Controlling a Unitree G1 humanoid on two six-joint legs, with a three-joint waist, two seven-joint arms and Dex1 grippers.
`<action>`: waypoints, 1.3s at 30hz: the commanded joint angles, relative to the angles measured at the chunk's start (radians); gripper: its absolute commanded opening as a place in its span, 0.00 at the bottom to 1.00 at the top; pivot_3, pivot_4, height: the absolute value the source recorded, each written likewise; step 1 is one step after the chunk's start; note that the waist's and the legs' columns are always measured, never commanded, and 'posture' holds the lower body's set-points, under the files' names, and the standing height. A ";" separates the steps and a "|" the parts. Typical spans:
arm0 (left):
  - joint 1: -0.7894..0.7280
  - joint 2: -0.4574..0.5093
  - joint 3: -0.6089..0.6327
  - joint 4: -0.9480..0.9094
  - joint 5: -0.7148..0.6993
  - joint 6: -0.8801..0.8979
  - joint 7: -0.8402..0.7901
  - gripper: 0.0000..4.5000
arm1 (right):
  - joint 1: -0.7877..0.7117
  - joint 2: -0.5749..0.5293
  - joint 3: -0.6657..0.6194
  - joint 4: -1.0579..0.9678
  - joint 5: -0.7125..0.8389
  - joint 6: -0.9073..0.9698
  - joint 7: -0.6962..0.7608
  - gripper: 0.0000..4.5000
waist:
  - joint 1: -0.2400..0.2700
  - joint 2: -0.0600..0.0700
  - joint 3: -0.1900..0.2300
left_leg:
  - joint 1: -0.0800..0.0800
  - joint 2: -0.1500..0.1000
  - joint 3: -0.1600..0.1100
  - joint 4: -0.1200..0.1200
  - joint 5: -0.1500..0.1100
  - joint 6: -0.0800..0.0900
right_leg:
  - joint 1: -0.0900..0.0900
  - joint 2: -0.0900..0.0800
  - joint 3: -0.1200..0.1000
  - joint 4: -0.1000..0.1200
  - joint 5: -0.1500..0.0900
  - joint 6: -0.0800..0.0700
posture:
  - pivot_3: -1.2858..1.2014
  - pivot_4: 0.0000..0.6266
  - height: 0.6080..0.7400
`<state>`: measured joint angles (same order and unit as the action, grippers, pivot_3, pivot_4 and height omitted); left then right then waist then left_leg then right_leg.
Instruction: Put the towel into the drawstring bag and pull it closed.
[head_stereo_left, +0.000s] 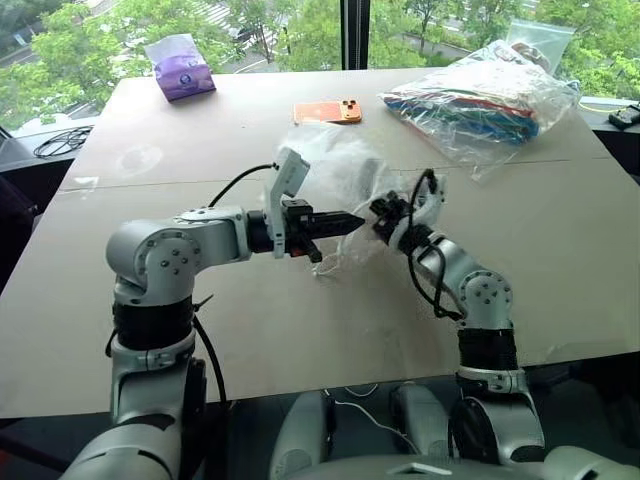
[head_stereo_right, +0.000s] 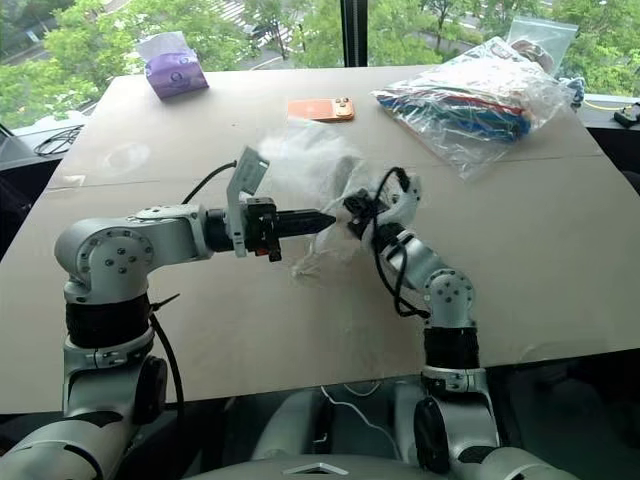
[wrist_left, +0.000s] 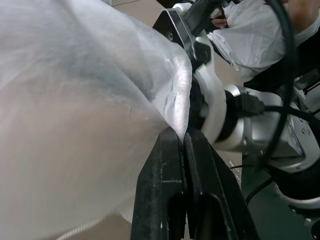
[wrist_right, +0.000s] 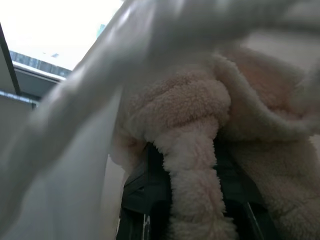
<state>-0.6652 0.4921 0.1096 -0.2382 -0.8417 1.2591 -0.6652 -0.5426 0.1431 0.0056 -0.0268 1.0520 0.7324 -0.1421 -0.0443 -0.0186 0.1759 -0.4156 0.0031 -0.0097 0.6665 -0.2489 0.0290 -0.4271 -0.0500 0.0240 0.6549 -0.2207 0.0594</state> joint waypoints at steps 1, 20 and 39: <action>0.001 -0.001 -0.032 0.012 0.033 -0.087 -0.027 0.00 | -0.049 0.017 0.055 -0.064 -0.103 -0.052 0.066 0.02 | 0.008 0.000 0.000 | 0.000 0.000 0.000 0.000 0.000 0.000 | 0.000 0.000 0.000 0.000 0.000 0.000 | 0.52 0.24 1.00; -0.002 0.036 -0.022 0.147 0.116 -0.283 -0.083 0.00 | 0.191 -0.337 -0.063 -0.294 -0.010 0.191 0.331 0.71 | 0.008 0.000 0.000 | -0.001 0.001 0.002 0.001 0.000 0.001 | -0.001 -0.001 0.001 0.001 0.000 0.000 | 0.52 0.24 1.00; 0.072 0.142 0.002 0.136 0.137 -0.322 -0.132 0.00 | 0.077 -0.601 0.140 0.088 -0.906 -0.600 0.597 0.71 | 0.003 -0.001 0.001 | 0.000 0.001 0.004 0.002 0.000 0.000 | -0.001 0.001 0.004 0.002 0.000 0.000 | 0.52 0.24 1.00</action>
<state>-0.6018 0.6072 0.0798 -0.0711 -0.7160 0.9641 -0.7822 -0.4361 -0.4444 0.1317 0.0541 0.1983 0.2060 0.4368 -0.0413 -0.0193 0.1765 -0.4152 0.0049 -0.0057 0.6683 -0.2489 0.0291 -0.4285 -0.0488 0.0278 0.6569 -0.2208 0.0596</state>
